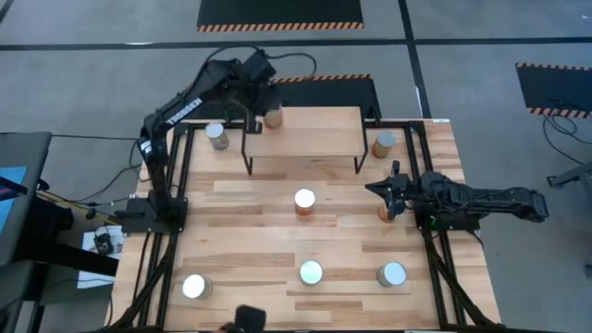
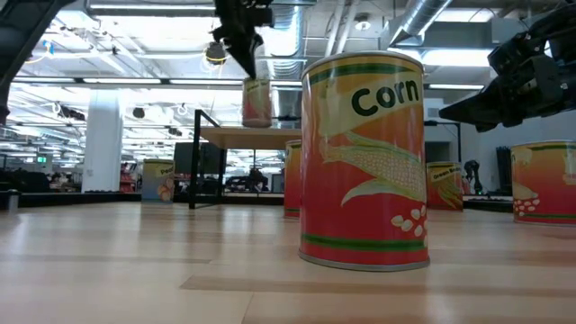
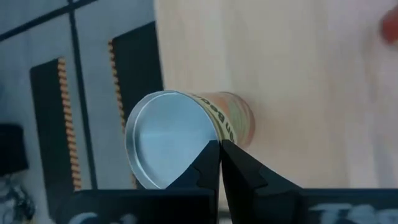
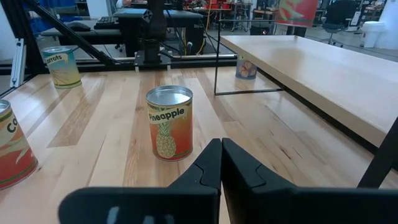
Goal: Pick and place cans onto a shelf
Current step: Put the bottom canned green beans on the shelf
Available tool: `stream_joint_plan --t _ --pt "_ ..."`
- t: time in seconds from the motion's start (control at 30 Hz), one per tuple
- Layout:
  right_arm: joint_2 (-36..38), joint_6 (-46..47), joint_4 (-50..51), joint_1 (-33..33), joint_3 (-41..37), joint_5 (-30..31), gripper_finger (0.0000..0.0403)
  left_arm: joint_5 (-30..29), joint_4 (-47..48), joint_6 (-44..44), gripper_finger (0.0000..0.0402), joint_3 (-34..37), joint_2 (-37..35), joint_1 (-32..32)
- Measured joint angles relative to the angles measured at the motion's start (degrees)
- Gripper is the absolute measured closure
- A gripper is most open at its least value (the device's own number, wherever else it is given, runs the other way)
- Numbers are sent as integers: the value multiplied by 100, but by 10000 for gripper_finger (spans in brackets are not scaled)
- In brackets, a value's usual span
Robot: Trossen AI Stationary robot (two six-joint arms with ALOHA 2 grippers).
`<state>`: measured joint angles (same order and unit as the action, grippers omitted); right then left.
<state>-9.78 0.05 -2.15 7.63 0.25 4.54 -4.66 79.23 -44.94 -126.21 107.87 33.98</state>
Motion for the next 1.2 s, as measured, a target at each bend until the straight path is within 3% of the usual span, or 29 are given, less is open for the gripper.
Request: stream_joint_plan --t 0.1,0.27,1.2 --pt "0 -2 0 1 0 0 375 -54 -92 -113 401 2 14 229" --pt "0 -2 0 1 2 0 374 476 -203 -157 401 12 22 539" --pt "4 -2 0 1 0 -2 375 584 -507 -339 401 280 337 604"
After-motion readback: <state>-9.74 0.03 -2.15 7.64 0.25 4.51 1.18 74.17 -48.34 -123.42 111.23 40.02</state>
